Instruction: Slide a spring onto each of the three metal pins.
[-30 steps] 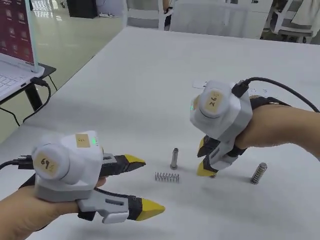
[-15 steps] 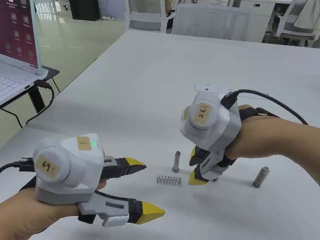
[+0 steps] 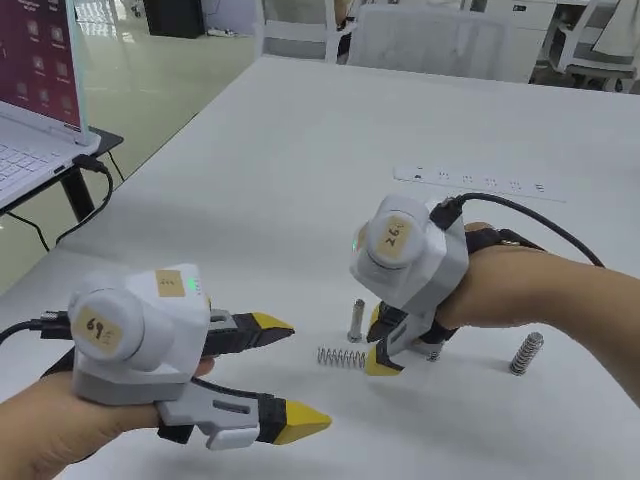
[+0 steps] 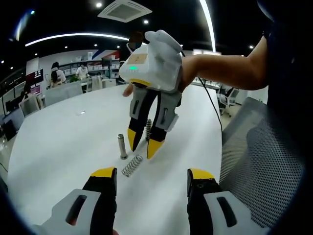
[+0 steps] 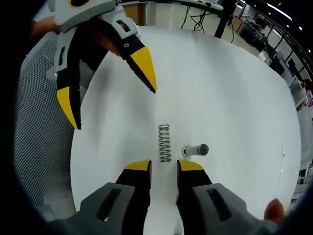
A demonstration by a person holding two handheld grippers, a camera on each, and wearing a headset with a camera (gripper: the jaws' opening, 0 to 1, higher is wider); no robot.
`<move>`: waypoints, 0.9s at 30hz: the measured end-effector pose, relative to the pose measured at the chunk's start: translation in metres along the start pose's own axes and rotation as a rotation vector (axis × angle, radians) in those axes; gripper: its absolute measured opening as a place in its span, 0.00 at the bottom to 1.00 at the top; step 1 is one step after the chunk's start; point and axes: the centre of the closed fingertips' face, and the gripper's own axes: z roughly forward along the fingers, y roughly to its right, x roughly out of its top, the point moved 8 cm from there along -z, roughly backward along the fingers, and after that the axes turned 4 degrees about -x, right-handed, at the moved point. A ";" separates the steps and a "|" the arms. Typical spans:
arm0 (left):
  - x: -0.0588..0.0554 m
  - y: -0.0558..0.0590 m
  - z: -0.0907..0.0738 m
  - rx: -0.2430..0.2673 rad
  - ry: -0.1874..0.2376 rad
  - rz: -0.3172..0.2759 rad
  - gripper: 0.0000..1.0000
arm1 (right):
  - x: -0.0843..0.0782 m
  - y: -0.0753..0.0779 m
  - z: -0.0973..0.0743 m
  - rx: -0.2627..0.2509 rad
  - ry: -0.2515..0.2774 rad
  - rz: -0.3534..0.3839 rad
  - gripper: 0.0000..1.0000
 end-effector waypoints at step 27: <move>-0.003 -0.001 -0.003 0.007 -0.004 -0.006 0.52 | 0.001 -0.005 0.016 0.029 -0.019 -0.003 0.09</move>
